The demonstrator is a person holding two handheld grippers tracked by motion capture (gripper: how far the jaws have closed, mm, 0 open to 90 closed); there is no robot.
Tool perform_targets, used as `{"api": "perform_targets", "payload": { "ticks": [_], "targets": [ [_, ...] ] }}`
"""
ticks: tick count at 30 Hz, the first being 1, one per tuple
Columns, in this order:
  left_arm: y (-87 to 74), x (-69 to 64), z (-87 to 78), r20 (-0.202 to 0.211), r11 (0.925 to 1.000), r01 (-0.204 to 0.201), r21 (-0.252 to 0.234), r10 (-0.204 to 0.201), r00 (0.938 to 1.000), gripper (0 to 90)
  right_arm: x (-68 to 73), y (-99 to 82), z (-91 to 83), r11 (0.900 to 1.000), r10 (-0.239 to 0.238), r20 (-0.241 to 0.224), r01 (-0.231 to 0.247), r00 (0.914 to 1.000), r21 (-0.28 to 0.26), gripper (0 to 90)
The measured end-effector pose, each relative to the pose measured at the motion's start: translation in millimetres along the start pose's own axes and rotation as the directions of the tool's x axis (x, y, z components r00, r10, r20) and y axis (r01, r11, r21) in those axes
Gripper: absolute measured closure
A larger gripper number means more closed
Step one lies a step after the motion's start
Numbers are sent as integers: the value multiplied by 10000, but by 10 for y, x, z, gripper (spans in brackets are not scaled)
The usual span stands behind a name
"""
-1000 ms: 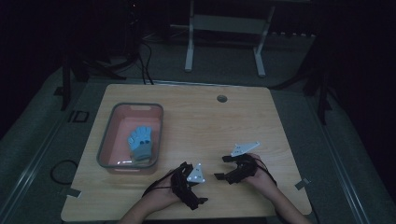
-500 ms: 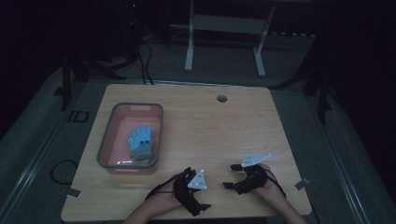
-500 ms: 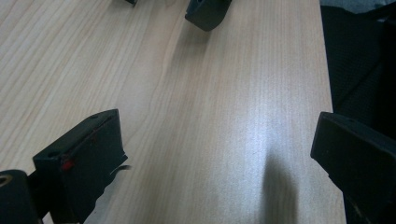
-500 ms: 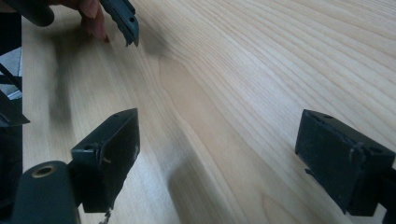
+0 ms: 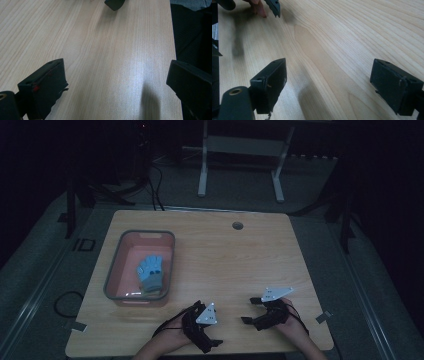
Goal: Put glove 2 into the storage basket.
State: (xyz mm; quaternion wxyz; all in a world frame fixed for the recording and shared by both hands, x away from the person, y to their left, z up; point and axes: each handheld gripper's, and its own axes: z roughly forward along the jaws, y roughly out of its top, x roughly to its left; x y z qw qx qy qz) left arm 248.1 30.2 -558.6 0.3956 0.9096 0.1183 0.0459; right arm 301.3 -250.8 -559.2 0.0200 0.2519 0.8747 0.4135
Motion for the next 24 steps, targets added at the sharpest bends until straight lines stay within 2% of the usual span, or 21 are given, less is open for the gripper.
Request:
{"api": "perform_targets", "payload": {
  "ticks": [6,12,16,18,24],
  "targets": [
    [-22,-7,15,68,10000,33,92,-33,10000,28,3,-15,21,9999,-170,326,169,9993,23,140],
    [-39,15,-2,-57,9995,226,-198,-227,9997,28,-5,-2,37,10000,-76,548,76,9985,5,142],
    [-49,20,15,-135,9998,210,-57,-210,9997,29,-8,-5,27,9999,-19,643,28,9979,-131,143],
    [-48,20,11,-159,9996,247,-146,-249,9996,28,-12,0,27,9998,15,820,3,9966,-222,144],
    [-53,29,4,-167,9990,368,-248,-372,9992,28,-12,5,34,9998,-13,899,29,9959,-183,144]
  ]
}}
